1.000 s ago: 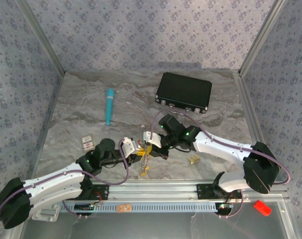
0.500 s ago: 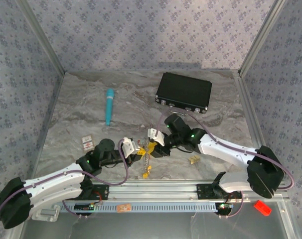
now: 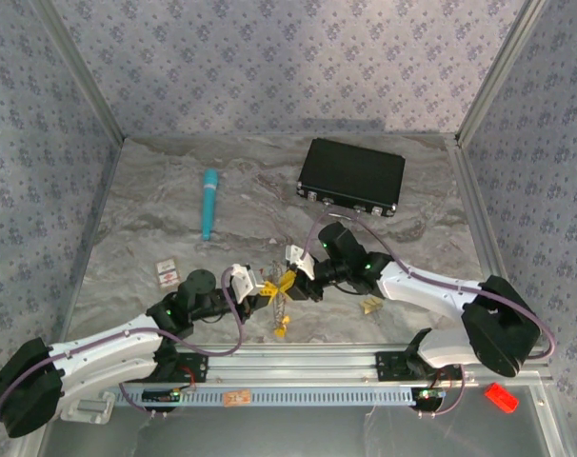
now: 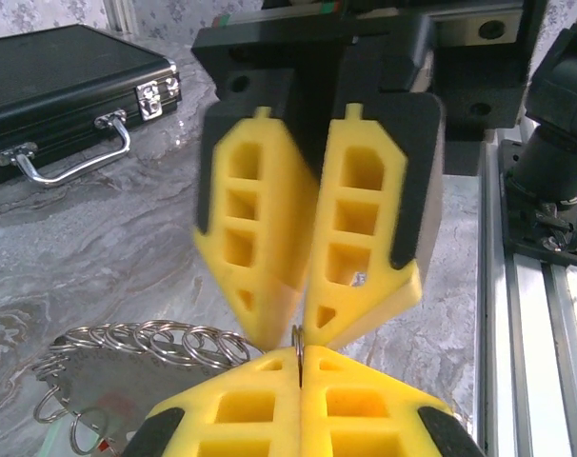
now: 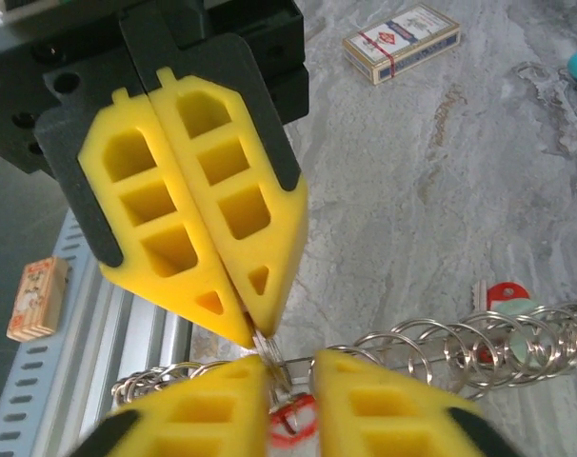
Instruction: Put the keys on the keyring
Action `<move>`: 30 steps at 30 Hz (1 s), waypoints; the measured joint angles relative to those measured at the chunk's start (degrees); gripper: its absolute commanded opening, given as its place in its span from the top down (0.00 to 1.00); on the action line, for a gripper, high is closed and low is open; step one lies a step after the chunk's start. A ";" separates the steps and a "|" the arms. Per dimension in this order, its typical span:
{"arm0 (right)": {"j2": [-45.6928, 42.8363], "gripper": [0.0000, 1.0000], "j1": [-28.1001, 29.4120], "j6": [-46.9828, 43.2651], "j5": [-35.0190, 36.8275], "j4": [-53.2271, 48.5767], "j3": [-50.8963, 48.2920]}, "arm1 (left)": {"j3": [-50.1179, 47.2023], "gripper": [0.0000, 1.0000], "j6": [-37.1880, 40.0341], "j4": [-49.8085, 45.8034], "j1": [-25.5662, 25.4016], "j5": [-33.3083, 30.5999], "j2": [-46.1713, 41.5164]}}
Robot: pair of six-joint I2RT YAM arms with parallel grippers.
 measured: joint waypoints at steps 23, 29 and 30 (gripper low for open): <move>1.97 1.00 3.32 -15.30 6.49 -24.44 13.38 | 2.58 0.81 0.87 -7.10 0.00 -1.57 0.02; 2.34 1.00 4.15 -16.52 6.93 -25.35 13.88 | 2.58 0.86 0.90 -6.97 0.00 -0.52 0.02; 2.40 1.00 4.22 -16.52 6.93 -25.33 13.90 | 2.58 0.87 0.87 -6.91 0.00 -0.39 0.07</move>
